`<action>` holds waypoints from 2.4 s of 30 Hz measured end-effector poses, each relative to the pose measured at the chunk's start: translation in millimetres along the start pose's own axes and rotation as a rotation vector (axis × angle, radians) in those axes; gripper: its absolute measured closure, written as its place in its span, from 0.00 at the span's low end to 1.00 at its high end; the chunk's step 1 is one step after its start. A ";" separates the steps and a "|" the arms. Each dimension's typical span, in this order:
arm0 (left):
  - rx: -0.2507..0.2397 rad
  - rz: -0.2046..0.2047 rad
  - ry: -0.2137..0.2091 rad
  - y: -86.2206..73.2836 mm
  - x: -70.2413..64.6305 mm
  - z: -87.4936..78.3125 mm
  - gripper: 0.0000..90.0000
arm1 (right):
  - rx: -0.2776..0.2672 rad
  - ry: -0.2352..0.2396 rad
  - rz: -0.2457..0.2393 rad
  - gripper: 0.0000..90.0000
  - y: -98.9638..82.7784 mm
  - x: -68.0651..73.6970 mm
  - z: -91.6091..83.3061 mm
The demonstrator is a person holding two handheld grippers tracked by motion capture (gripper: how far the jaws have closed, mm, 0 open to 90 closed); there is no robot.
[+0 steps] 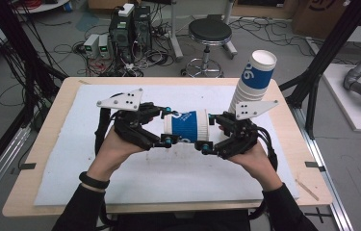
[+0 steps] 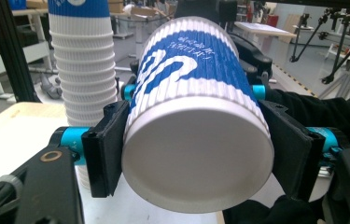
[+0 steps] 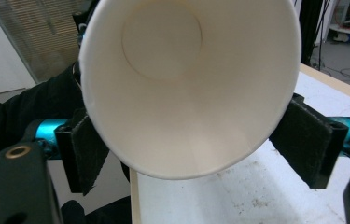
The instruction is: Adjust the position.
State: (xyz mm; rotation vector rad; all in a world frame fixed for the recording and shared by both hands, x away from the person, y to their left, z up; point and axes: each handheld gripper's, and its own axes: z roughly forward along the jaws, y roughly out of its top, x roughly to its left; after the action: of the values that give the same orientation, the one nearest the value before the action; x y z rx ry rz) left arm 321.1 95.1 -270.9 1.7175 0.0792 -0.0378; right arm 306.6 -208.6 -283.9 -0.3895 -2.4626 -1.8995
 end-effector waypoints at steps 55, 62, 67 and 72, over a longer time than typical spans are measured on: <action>0.187 -0.046 0.042 -16.6 2.6 35.9 0.20 | -0.018 -0.038 -0.056 0.30 0.0 0.0 -6.5; 0.188 -0.046 0.018 -20.3 1.7 43.9 0.21 | -0.011 -0.026 -0.050 0.30 0.7 1.4 -4.3; 0.189 -0.040 0.005 -22.0 2.0 44.6 0.27 | 0.000 -0.023 -0.051 0.30 0.9 1.6 -1.9; 0.192 -0.038 0.008 -22.1 1.5 45.6 0.28 | 0.020 -0.025 -0.057 0.30 1.4 2.1 -0.9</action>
State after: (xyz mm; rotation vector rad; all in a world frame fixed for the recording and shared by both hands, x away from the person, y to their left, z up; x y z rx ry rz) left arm 321.9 53.3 -299.6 1.9082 0.1171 -0.0686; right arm 304.8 -208.8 -282.0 -0.3479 -2.5328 -1.9007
